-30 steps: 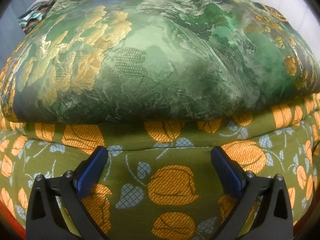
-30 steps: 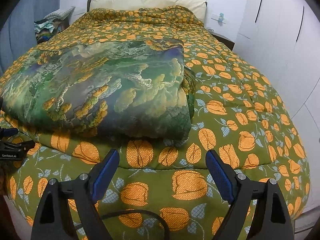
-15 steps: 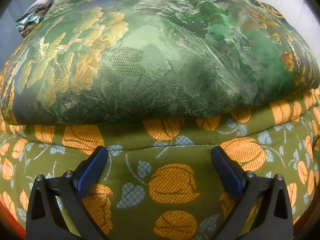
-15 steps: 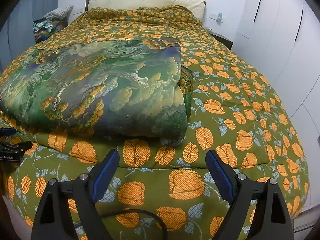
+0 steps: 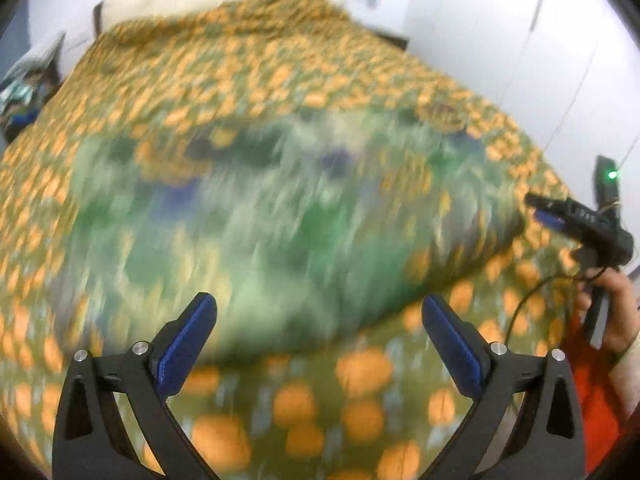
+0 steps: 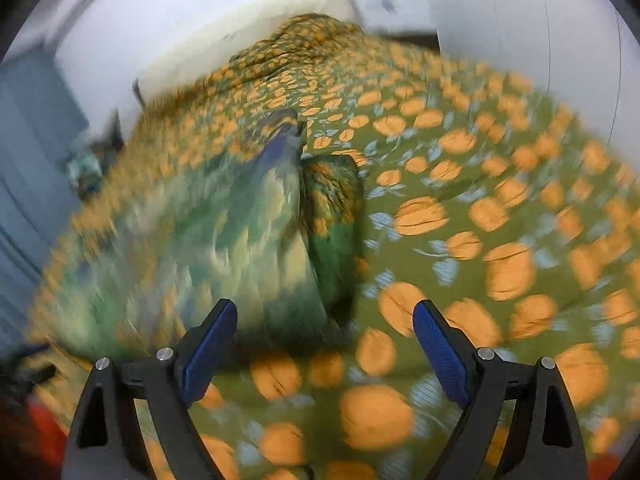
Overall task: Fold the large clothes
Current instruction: 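Grasp the folded jacket edge with the right gripper while the left gripper grasps the other edge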
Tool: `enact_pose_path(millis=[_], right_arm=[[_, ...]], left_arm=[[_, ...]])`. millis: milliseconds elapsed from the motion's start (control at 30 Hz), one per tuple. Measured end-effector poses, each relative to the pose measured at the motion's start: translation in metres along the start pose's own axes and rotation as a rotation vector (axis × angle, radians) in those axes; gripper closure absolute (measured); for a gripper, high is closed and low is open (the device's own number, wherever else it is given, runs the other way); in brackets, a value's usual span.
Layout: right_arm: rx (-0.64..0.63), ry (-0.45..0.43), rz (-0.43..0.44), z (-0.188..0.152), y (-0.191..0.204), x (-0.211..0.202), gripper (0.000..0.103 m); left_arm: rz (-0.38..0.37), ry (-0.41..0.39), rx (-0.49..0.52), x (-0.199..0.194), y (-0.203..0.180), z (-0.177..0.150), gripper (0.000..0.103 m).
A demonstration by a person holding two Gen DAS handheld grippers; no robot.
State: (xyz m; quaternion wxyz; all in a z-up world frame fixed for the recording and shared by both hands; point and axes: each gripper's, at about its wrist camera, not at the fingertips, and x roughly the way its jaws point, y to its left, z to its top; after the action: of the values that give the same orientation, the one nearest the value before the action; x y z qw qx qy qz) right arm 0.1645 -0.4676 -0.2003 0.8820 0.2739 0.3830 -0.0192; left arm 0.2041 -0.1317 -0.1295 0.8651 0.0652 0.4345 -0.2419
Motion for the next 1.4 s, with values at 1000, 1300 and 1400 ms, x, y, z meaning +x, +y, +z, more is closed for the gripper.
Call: enact_pose_path(millis=[1000,1300,1400], right_arm=[[-0.623,-0.224,0.063,-0.042,0.185,-0.025,0.061],[-0.973,-0.309,-0.055,-0.099,0.252,-0.016,0.062],[-0.947,-0.288,-0.053,-0.097,0.249,-0.013,0.062]], left_arm=[[-0.337,0.237,0.181,0.049,-0.095,0.164,0.002],[0.026,0.267,0.342,0.06,-0.103,0.137,0.049],[-0.01,0.253,0.311,0.053,-0.084,0.142,0.074]])
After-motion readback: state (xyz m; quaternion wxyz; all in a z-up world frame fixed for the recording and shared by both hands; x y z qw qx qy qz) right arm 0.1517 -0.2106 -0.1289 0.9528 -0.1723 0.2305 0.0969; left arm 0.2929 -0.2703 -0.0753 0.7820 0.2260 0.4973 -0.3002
